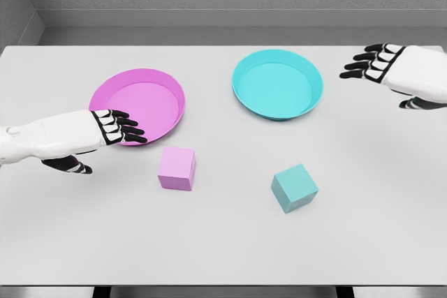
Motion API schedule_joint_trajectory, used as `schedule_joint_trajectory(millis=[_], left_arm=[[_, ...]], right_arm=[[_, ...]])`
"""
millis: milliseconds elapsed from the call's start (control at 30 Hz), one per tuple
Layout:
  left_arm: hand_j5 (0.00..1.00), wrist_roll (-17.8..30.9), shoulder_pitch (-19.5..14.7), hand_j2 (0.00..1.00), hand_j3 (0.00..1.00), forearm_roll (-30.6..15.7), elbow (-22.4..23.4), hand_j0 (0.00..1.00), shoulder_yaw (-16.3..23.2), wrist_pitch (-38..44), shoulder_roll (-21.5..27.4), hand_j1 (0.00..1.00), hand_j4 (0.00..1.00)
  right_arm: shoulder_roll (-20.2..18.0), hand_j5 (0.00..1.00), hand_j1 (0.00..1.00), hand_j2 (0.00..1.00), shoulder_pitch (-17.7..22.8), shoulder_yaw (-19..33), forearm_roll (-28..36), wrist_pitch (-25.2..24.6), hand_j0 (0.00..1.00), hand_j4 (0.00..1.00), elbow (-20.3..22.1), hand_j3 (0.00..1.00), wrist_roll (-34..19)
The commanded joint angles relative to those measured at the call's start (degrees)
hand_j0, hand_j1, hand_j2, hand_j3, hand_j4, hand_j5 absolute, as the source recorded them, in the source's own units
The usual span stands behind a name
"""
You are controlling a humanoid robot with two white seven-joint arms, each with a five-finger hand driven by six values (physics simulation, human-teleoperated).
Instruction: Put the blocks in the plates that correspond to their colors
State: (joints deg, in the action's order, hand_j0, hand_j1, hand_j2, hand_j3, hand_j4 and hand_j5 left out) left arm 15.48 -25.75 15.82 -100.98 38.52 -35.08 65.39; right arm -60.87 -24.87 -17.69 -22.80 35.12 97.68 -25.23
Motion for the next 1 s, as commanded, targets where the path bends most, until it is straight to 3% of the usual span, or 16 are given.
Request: schedule_joint_trajectory(millis=[0, 100, 167, 233, 333, 400, 433, 467, 500, 600, 667, 800, 867, 967], left_arm=[[1.0, -0.1, 0.0, 1.0, 1.0, -0.35, -0.01, 1.0, -0.02, 0.08, 0.09, 1.0, 1.0], [1.0, -0.01, -1.14, 1.0, 1.0, -0.44, -0.01, 1.0, 0.94, 0.08, 0.01, 1.0, 1.0], [1.0, -0.01, -4.66, 1.0, 1.0, -0.44, -0.01, 1.0, 5.51, 0.08, -0.35, 1.0, 1.0], [1.0, 0.08, -6.41, 1.0, 1.0, -0.35, -0.01, 1.0, 7.45, 0.08, -0.87, 1.0, 1.0], [1.0, 4.91, -7.21, 1.0, 1.0, -0.09, -0.01, 1.0, 9.47, 0.08, -4.12, 1.0, 1.0], [1.0, 5.61, -8.09, 1.0, 1.0, -0.09, -0.01, 1.0, 10.35, 0.08, -5.62, 1.0, 1.0], [1.0, 7.19, -9.05, 1.0, 1.0, -0.09, -0.01, 1.0, 10.44, 0.08, -7.2, 1.0, 1.0], [1.0, 9.21, -10.02, 1.0, 1.0, -0.09, -0.09, 1.0, 10.79, 0.08, -8.61, 1.0, 1.0], [1.0, 9.66, -10.55, 1.0, 1.0, -0.09, -0.01, 1.0, 10.7, 0.08, -8.96, 1.0, 1.0], [1.0, 9.66, -11.34, 1.0, 1.0, -0.18, -0.01, 1.0, 10.7, 0.08, -9.48, 1.0, 1.0], [1.0, 9.83, -12.13, 1.0, 1.0, -0.18, -0.01, 1.0, 11.23, 0.08, -10.81, 1.0, 1.0], [1.0, 9.83, -13.53, 1.0, 1.0, -0.09, -0.01, 1.0, 11.67, 0.08, -12.21, 1.0, 1.0], [1.0, 9.83, -14.59, 1.0, 1.0, 0.0, 0.08, 1.0, 11.84, 0.08, -13.09, 1.0, 1.0], [1.0, 9.83, -14.77, 1.0, 1.0, 2.46, 0.43, 1.0, 11.84, 0.08, -15.38, 1.0, 1.0]], right_arm=[[1.02, 1.0, 1.0, 1.0, 0.0, -0.06, 0.3, -0.12, 1.0, 1.0, -0.03, 1.0, -0.96], [1.28, 1.0, 1.0, 1.0, -0.18, 0.03, 0.21, -0.12, 1.0, 1.0, 0.05, 1.0, -1.05], [1.19, 1.0, 1.0, 1.0, -0.62, 0.29, 0.21, -0.12, 1.0, 1.0, -0.03, 1.0, -1.14], [1.19, 1.0, 1.0, 1.0, -1.41, 0.38, 0.21, -0.12, 1.0, 1.0, -0.12, 1.0, -2.81], [1.19, 1.0, 1.0, 1.0, -1.49, 1.52, 0.21, -0.12, 1.0, 1.0, -0.12, 1.0, -3.78], [1.19, 1.0, 1.0, 1.0, -2.72, 1.18, 0.3, -0.12, 1.0, 1.0, 0.05, 1.0, -3.78], [0.75, 1.0, 1.0, 1.0, -8.69, -4.35, 0.3, -0.12, 1.0, 1.0, 0.4, 1.0, -3.69], [0.58, 1.0, 1.0, 1.0, -11.86, -9.63, 0.3, -0.12, 1.0, 1.0, 1.19, 1.0, -3.69], [0.58, 1.0, 1.0, 1.0, -12.48, -13.06, 0.21, -0.12, 1.0, 1.0, 3.12, 1.0, -3.69], [1.1, 1.0, 1.0, 1.0, -12.83, -17.37, 0.13, -0.12, 1.0, 1.0, 3.13, 1.0, -3.78], [1.19, 1.0, 1.0, 1.0, -15.99, -26.59, 0.13, -0.12, 1.0, 1.0, 3.13, 1.0, -4.57], [3.47, 1.0, 1.0, 1.0, -16.88, -29.41, 0.13, -0.12, 1.0, 1.0, 3.22, 1.0, -4.83], [4.09, 1.0, 1.0, 1.0, -18.37, -34.86, 0.13, -0.12, 1.0, 1.0, 3.22, 1.0, -5.27], [5.23, 1.0, 1.0, 1.0, -18.72, -36.88, 0.13, -0.12, 1.0, 1.0, 3.31, 1.0, -5.54]])
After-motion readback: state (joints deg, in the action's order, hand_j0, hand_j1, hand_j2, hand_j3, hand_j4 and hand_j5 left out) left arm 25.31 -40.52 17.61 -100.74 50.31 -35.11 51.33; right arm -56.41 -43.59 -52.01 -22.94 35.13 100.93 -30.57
